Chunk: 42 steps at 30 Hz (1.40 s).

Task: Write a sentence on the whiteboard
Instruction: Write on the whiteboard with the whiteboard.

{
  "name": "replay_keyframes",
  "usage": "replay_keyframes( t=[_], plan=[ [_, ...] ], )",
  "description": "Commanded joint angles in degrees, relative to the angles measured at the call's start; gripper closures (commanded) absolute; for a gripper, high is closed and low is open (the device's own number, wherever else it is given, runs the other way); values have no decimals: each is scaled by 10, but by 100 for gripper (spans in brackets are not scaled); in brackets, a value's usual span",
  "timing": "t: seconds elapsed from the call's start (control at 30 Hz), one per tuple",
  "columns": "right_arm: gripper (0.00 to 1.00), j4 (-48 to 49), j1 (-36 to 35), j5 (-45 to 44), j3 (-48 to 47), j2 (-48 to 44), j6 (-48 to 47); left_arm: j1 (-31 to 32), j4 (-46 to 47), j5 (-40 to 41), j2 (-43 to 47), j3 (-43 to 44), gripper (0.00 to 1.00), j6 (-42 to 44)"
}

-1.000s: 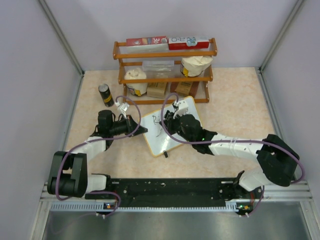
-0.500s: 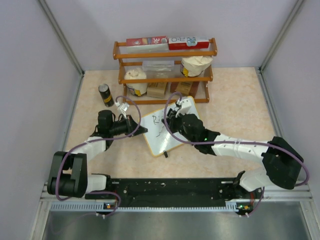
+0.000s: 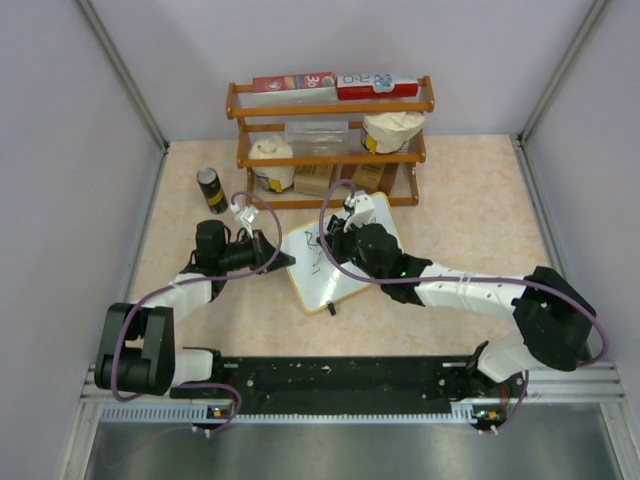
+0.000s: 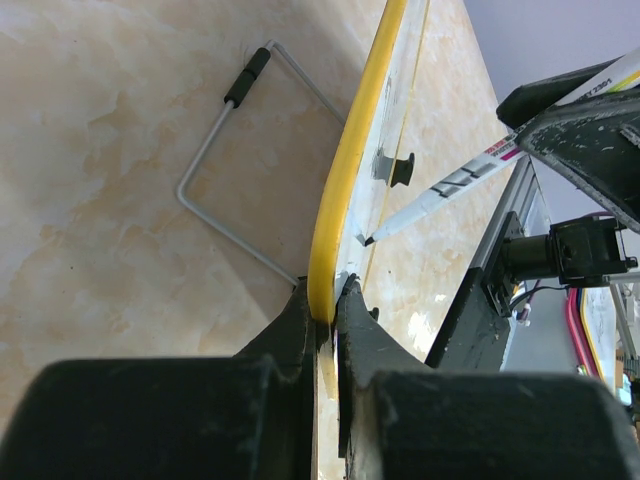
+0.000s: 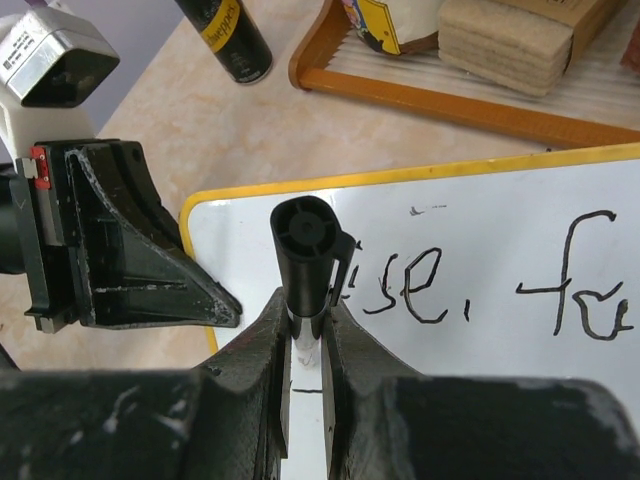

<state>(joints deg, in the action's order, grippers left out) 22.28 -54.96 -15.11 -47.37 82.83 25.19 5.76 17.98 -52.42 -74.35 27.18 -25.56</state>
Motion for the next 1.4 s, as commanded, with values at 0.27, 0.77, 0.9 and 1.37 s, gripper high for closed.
replay_keyframes(
  t=[0.27,0.77,0.9,1.37],
  plan=[
    [100,-17,-4,10,13,-4,7,-1,-19,108,3,-20,100,75],
    [100,-43,-2,5,40,-25,-1,-1,-19,109,3,-20,100,75],
    [100,-43,2,1,32,-31,-1,-1,-19,109,3,-20,100,75],
    [100,-27,39,38,-9,-61,-15,-1,-19,109,2,-20,100,75]
  ],
)
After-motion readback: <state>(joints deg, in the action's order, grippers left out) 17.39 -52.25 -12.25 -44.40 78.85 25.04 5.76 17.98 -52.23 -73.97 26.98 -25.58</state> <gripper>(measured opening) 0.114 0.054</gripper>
